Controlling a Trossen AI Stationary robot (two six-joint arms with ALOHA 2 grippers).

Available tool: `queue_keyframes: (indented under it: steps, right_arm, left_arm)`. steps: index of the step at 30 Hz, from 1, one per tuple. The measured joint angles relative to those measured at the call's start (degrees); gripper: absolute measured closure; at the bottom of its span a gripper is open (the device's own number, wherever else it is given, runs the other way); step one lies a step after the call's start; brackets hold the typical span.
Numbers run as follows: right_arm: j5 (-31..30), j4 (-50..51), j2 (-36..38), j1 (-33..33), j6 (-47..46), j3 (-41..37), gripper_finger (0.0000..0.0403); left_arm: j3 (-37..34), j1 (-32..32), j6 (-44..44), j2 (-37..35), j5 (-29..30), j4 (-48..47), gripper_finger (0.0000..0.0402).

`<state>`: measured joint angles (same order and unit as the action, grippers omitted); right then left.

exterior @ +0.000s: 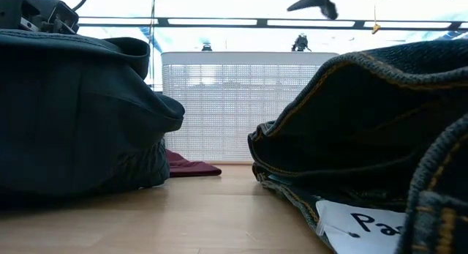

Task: Sort clothes
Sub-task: Put the white sock into the white bin

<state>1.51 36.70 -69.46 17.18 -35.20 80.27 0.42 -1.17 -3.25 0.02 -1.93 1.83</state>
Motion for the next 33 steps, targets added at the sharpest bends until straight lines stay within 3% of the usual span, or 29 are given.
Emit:
queue_keyframes:
  steps: [8,14,21,28,33]
  right_arm:
    - [-11.8,17.4,3.3,-15.4,-11.0,0.0,0.0226]
    - [-15.1,26.8,2.3,-23.4,-20.7,0.0,0.0226]
    - [-8.9,36.4,-0.7,-25.3,-28.6,-1.2,0.0230]
    - [-1.1,27.5,-3.0,-25.3,-25.1,-10.3,0.0240]
    - [0.3,19.4,-3.6,-25.7,-26.5,-17.9,0.0239]
  left_arm:
    - [0.0,0.0,0.0,0.0,0.0,0.0,0.0312]
    - [0.0,0.0,0.0,0.0,0.0,0.0,0.0312]
    - [0.0,0.0,0.0,0.0,0.0,0.0,0.0312]
    - [0.0,0.0,0.0,0.0,0.0,0.0,0.0312]
    - [0.0,0.0,0.0,0.0,0.0,0.0,0.0312]
